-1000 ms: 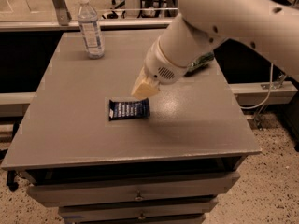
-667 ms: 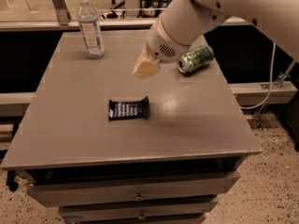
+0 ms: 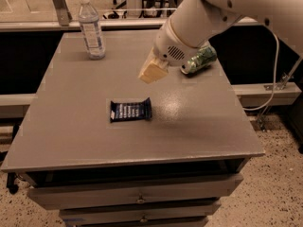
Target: Move rxbar blueberry near blue plastic bottle
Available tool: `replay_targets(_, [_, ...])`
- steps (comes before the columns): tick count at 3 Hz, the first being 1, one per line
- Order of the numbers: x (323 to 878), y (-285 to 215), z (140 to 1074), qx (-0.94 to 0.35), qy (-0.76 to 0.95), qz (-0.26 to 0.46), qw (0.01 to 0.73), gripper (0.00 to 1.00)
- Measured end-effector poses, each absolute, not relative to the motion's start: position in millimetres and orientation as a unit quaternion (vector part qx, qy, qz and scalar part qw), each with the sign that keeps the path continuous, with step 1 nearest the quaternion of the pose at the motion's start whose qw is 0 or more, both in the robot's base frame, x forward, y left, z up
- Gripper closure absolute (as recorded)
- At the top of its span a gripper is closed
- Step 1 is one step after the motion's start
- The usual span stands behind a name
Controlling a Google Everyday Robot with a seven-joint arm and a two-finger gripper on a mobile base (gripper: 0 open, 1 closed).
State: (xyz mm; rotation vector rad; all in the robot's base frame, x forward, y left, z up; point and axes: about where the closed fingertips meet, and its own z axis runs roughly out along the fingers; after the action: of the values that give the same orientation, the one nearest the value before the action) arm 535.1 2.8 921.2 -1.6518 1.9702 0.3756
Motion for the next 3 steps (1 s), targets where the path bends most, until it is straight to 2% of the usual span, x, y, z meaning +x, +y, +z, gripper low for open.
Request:
replay_targets(2, [515,13,894,-0.606,0.735,0.176,0.248,0.11])
replay_targets(3, [511,24,886,-0.608,0.733,0.187,0.243,0.00])
